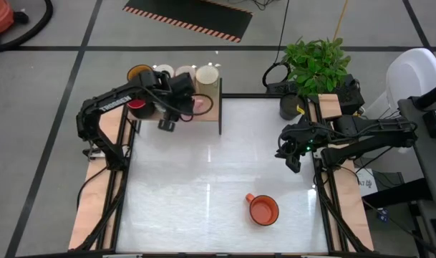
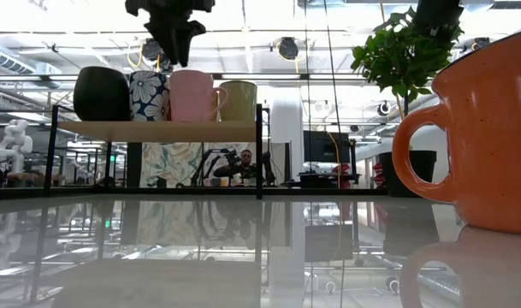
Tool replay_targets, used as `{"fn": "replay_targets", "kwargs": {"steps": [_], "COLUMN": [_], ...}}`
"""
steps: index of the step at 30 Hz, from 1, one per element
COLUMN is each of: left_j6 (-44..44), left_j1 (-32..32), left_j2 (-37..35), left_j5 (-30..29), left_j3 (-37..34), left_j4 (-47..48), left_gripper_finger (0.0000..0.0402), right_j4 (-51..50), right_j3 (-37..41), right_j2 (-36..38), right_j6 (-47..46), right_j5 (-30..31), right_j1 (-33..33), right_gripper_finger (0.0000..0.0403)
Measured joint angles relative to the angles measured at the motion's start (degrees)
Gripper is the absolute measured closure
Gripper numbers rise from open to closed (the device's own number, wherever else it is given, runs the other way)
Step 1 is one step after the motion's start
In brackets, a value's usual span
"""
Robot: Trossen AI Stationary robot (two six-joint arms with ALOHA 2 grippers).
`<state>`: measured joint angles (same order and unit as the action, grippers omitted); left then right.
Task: Place coffee mugs
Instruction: Put the pink mug on the shelf
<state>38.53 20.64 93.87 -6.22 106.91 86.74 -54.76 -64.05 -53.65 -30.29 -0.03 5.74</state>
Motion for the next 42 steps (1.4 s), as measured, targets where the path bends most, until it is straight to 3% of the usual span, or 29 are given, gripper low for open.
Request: {"fn": "replay_targets", "kwargs": {"steps": [13, 16, 22, 27, 42], "left_j6": [10.5, 11.6, 11.8, 10.6, -14.8], "left_j1": [0.7, 0.7, 0.1, -1.5, -2.9], "left_j2": [0.0, 0.0, 0.0, 0.0, 0.0], "left_j5": [-7.2, -7.4, -7.3, -9.7, -10.1], "left_j3": [-6.0, -6.1, -6.1, -6.2, -5.4], "left_j4": [-2.0, -2.8, -4.2, -5.2, -2.4], "left_gripper_finger": [0.0245, 0.0273, 0.0377, 0.0388, 0.0389], "right_j4": [0.0, 0.0, 0.0, 0.0, 0.0], "right_j3": [0.0, 0.0, 0.0, 0.0, 0.0], "right_j2": [0.0, 0.0, 0.0, 0.0, 0.0], "right_j6": [-0.5, -1.0, -1.6, -1.6, -0.6], "right_j5": [0.0, 0.0, 0.0, 0.0, 0.0], "right_j1": [0.0, 0.0, 0.0, 0.0, 0.0], "right_gripper_finger": [0.0326, 0.0326, 0.0326, 0.0326, 0.0326]}}
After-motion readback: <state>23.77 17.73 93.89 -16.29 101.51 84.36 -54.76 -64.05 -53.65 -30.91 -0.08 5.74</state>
